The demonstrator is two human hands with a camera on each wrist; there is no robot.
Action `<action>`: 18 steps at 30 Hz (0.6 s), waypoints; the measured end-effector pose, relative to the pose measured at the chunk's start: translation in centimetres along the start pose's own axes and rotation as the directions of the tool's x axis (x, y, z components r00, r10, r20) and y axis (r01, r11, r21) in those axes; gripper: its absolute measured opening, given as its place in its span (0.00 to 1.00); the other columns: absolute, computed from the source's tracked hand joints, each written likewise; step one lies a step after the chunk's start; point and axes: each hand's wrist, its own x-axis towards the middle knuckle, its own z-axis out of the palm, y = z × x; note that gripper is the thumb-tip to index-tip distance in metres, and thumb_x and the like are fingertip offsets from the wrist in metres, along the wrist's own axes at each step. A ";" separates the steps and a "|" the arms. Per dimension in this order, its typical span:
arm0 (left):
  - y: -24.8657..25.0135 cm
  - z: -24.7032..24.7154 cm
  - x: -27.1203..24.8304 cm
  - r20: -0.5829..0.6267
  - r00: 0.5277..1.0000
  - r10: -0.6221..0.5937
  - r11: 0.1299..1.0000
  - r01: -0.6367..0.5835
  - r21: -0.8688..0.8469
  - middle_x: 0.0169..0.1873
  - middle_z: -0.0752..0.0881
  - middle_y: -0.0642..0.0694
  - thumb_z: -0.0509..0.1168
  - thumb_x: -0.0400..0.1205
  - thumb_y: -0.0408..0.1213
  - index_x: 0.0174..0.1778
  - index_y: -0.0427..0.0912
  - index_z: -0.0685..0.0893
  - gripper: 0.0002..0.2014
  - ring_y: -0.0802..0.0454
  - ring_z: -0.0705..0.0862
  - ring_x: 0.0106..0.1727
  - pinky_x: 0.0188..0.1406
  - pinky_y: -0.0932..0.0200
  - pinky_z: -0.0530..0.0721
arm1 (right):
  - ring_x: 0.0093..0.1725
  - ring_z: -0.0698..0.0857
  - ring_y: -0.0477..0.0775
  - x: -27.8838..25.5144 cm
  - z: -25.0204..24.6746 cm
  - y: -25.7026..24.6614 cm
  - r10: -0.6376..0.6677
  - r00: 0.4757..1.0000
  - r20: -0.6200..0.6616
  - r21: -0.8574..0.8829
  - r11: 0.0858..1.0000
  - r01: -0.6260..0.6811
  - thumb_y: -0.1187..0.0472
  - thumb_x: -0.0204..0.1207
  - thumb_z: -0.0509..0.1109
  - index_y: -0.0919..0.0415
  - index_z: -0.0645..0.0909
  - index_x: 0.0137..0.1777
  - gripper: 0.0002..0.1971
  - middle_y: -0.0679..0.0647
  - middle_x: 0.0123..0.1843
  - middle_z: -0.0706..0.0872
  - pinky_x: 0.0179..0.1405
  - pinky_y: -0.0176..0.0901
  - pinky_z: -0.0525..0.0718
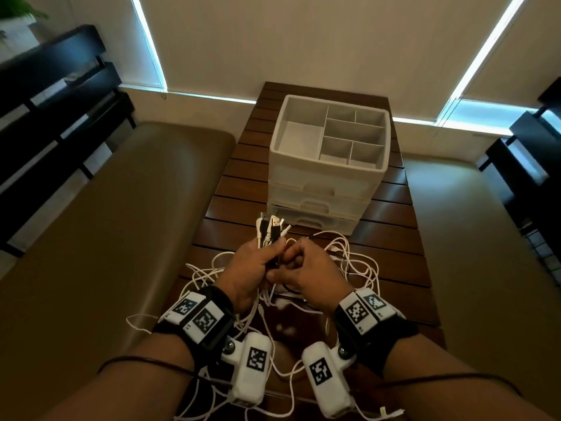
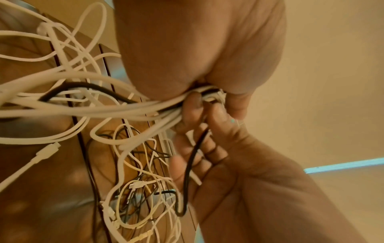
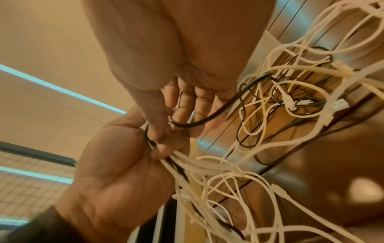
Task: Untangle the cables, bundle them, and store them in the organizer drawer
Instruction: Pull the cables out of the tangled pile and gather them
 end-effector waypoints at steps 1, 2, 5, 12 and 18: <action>0.0 -0.1 0.0 -0.021 1.000 -0.005 1.000 0.005 -0.017 0.30 0.82 0.46 0.61 0.86 0.41 0.46 0.40 0.80 0.09 0.55 0.80 0.25 0.21 0.64 0.77 | 0.35 0.89 0.53 -0.1 0.3 0.2 0.032 0.998 0.060 0.072 0.997 -0.037 0.67 0.70 0.78 0.61 0.74 0.46 0.14 0.56 0.37 0.87 0.39 0.49 0.89; 0.0 -0.2 0.2 -0.040 0.999 -0.014 1.000 0.013 -0.027 0.29 0.80 0.46 0.61 0.86 0.43 0.46 0.40 0.79 0.10 0.55 0.77 0.24 0.21 0.63 0.75 | 0.34 0.89 0.53 -0.2 0.4 0.2 0.052 0.992 0.114 0.148 0.987 -0.069 0.69 0.73 0.75 0.62 0.73 0.47 0.12 0.55 0.36 0.87 0.39 0.49 0.89; -0.2 -0.5 0.5 -0.082 0.996 -0.038 0.997 0.033 -0.064 0.27 0.73 0.46 0.59 0.86 0.47 0.42 0.41 0.75 0.13 0.52 0.70 0.24 0.26 0.57 0.69 | 0.28 0.85 0.51 -0.4 0.3 0.1 0.020 0.977 0.210 0.104 0.994 -0.043 0.66 0.78 0.70 0.66 0.74 0.50 0.07 0.54 0.33 0.88 0.29 0.43 0.85; 0.5 -2.1 1.0 -0.057 0.998 0.003 0.957 -0.019 -0.289 0.23 0.66 0.49 0.57 0.87 0.48 0.37 0.42 0.70 0.16 0.51 0.72 0.23 0.31 0.53 0.79 | 0.31 0.79 0.49 0.3 -2.3 1.1 -0.040 0.965 0.258 -0.258 0.960 0.109 0.57 0.78 0.72 0.59 0.79 0.43 0.07 0.56 0.36 0.83 0.33 0.44 0.79; 3.8 -3.5 -1.0 -0.062 0.997 0.042 0.980 -0.029 0.196 0.20 0.68 0.55 0.70 0.78 0.43 0.38 0.48 0.76 0.09 0.60 0.65 0.17 0.16 0.64 0.66 | 0.36 0.82 0.42 1.6 -5.3 1.7 -0.025 0.964 0.265 -0.501 0.851 0.160 0.57 0.78 0.71 0.53 0.81 0.43 0.04 0.47 0.40 0.85 0.38 0.38 0.82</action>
